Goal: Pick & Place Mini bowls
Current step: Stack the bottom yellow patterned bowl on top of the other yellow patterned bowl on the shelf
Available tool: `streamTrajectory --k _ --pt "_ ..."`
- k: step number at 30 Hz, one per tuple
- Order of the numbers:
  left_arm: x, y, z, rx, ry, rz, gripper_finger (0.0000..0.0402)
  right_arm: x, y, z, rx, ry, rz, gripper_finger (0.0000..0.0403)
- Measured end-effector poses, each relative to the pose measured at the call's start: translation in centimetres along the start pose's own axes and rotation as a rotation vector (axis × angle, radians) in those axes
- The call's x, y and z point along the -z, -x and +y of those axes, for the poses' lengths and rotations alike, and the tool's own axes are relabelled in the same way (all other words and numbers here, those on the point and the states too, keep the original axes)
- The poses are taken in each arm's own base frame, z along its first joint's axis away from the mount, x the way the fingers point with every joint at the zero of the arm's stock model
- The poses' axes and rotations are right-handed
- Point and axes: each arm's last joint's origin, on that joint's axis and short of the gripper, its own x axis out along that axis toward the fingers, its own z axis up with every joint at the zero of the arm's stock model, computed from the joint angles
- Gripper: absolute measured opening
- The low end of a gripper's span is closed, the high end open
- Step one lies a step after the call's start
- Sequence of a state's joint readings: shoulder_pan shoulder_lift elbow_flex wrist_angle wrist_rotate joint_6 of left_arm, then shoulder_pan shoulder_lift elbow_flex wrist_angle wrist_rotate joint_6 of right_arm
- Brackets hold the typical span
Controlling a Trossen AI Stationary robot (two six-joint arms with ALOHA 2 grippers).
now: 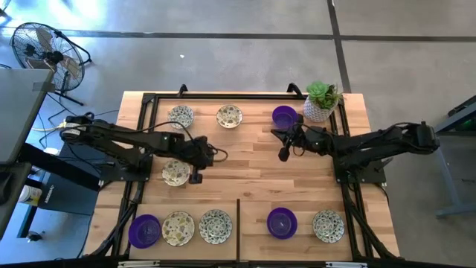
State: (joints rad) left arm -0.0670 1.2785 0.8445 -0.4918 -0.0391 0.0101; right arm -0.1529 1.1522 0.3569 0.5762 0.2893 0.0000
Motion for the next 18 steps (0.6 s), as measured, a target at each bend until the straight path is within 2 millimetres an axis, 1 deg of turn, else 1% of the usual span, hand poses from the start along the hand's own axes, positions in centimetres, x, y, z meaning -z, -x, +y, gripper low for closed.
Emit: streamTrajectory --k 2,5,9,12,15,18 --pt "-0.7 1.4 -1.0 0.021 0.028 0.070 0.0000 0.0 -0.1 -0.4 -0.013 -0.011 0.005 0.0000" --pt "-1.0 3.2 -2.5 0.055 0.102 0.175 0.0001 0.0 -0.2 -0.7 -0.017 -0.005 0.005 0.0000" --pt "-0.6 4.5 -4.0 0.052 0.245 0.280 0.0019 0.0 -0.2 -0.8 -0.013 0.015 -0.001 0.0000" --pt "0.5 5.2 -4.9 -0.006 0.326 0.390 0.0051 -0.1 -0.2 -0.8 -0.014 0.019 -0.013 0.0000" --pt "2.2 5.8 -5.6 -0.109 0.345 0.509 0.0094 -0.3 -0.2 -0.8 -0.014 0.019 -0.026 0.0000" --pt "3.3 5.2 -6.6 -0.163 0.316 0.522 0.0139 -0.3 -0.2 -0.8 -0.014 0.018 -0.028 0.0000"
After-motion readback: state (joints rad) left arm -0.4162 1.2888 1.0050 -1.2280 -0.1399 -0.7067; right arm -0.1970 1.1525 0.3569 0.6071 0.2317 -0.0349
